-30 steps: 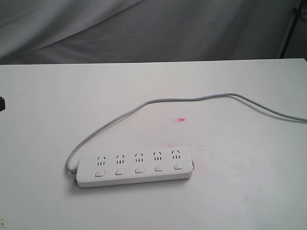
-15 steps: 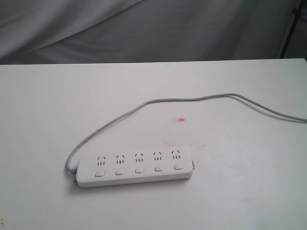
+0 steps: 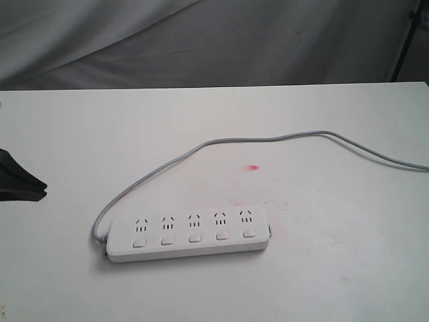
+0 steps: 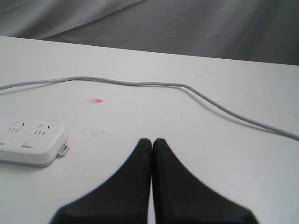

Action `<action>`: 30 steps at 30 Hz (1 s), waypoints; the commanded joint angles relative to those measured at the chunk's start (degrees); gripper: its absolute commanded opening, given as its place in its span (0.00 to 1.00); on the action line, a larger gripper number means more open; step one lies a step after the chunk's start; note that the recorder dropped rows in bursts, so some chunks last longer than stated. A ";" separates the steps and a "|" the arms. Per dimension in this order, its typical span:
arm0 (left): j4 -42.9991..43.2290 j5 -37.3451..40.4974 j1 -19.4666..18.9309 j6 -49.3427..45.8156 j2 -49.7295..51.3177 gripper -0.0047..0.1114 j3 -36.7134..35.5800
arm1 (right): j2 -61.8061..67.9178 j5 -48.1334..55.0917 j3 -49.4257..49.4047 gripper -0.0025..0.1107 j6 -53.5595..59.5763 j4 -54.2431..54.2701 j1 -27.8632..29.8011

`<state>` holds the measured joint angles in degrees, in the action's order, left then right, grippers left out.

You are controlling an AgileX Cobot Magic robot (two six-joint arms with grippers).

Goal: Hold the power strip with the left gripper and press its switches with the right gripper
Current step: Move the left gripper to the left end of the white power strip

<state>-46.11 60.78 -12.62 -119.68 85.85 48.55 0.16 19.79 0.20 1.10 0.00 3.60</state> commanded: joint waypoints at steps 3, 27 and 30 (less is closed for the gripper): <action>-1.36 -0.59 1.26 -0.32 5.74 0.45 0.46 | -0.16 -0.23 -0.20 0.02 -0.07 -0.32 0.36; -4.37 -12.19 13.27 -0.33 15.49 0.73 0.46 | -0.16 -0.23 -0.20 0.02 -0.07 -0.32 0.36; -4.37 -14.56 14.23 -0.33 17.82 0.73 0.46 | -0.16 -0.23 -0.20 0.02 -0.07 -0.32 0.36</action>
<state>-49.41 48.31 0.76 -119.54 101.95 48.68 0.16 19.79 0.20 1.10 0.00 3.60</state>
